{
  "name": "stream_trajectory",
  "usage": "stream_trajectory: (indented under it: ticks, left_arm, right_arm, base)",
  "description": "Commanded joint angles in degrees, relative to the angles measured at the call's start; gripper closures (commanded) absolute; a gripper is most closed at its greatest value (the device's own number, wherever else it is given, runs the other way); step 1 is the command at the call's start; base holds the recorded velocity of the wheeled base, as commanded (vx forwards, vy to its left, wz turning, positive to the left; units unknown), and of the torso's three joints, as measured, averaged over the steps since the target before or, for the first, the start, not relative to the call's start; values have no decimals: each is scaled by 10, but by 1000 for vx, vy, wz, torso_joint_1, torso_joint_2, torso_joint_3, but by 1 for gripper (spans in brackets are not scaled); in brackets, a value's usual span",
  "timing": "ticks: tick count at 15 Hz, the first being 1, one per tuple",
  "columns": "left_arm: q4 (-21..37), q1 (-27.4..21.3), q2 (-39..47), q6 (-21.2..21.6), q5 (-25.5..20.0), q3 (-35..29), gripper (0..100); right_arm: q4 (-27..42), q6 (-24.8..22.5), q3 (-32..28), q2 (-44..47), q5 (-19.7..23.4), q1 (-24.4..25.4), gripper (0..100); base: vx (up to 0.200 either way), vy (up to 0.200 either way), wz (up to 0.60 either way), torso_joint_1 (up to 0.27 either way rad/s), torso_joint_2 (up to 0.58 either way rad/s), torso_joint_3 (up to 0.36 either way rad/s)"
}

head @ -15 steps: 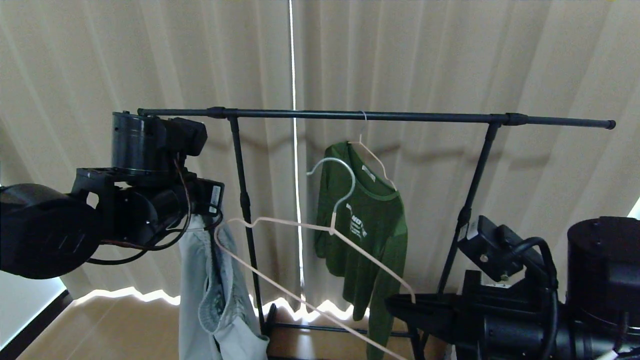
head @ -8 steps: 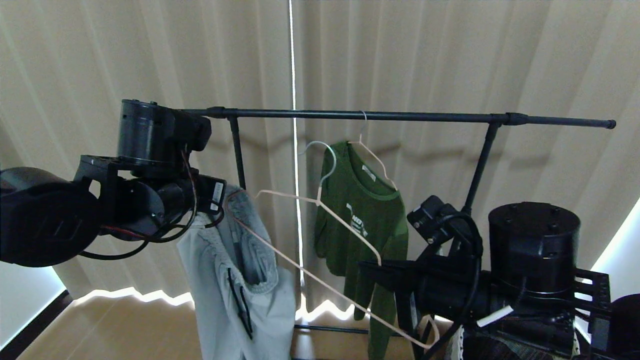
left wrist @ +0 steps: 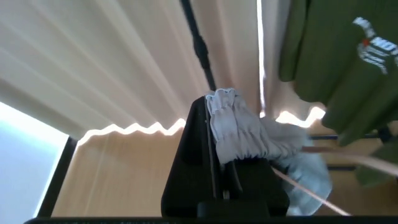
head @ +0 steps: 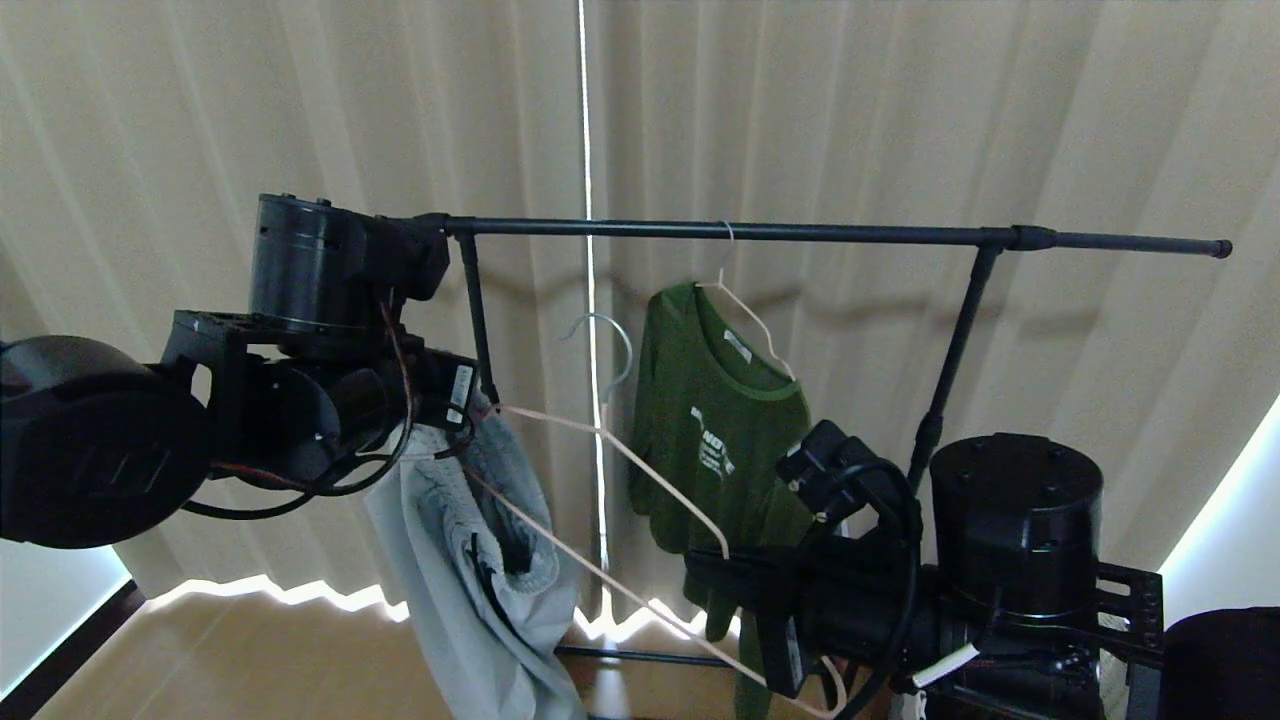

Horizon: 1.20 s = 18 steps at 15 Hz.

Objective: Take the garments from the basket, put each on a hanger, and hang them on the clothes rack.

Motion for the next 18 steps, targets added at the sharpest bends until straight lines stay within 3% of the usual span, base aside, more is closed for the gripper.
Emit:
stream_trajectory:
  ticks: [1,7,11,14,18]
  left_arm:
    - [0,-3,-3,2,-1,0,100]
    - [3,-6,-29,3,-49,-17,100]
    - [5,-20,-45,8,-49,-13,100]
    - [1,11,-43,52,-49,-12,100]
    - [0,17,-42,53,-47,7,100]
  right_arm:
    - [-1,0,2,1,4,1,100]
    - [-48,0,21,14,28,18,100]
    - [-89,0,32,31,29,21,100]
    - [-160,-1,74,32,48,21,100]
    - [-211,-2,92,32,59,19,100]
  base:
    - [0,0,0,0,0,0]
    - [0,0,0,0,0,0]
    - [0,0,0,0,0,0]
    - [0,0,0,0,0,0]
    - [0,0,0,0,0,0]
